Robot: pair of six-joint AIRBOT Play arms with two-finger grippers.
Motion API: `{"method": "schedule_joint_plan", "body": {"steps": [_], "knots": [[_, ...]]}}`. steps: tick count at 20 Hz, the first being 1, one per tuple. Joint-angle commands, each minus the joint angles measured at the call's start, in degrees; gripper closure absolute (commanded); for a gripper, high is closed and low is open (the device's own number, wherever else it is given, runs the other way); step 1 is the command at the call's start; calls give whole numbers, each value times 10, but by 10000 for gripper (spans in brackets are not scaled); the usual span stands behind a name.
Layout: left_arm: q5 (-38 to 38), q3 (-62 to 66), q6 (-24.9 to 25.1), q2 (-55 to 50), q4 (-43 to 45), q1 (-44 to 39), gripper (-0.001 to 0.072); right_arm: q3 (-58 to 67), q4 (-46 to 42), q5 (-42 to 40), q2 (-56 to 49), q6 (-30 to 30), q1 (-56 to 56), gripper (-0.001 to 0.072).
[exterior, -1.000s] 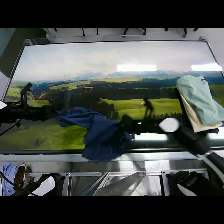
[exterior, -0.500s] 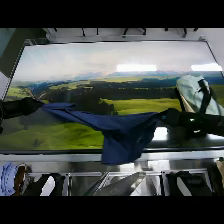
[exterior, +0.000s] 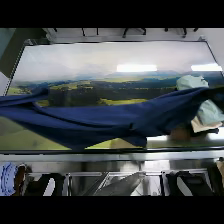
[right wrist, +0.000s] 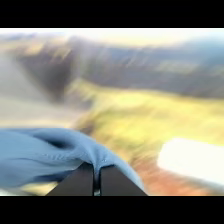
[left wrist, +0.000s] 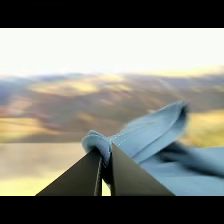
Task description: Fold the shirts.
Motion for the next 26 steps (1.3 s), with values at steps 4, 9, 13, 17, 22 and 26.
{"method": "schedule_joint_plan", "body": {"steps": [4, 9, 13, 17, 22, 26], "knots": [[-99, 140, -38, -123, 159, -55, 695, 195, -93, 67, -116, 24, -1, 689], [-74, -3, -37, -287, 158, -96, 695, 116, -76, -55, -246, 39, 9, 689], [88, -141, -37, -400, 158, -75, 695, 115, -73, -170, -428, 25, 46, 689], [217, -187, -18, -502, 125, -45, 694, 116, -73, -296, -563, 15, 81, 689], [261, -156, -16, -571, 97, -37, 694, 116, -26, -445, -627, 15, 91, 689], [291, -132, -18, -572, 99, -37, 139, 116, -8, -482, -637, 15, 90, 169]]}}
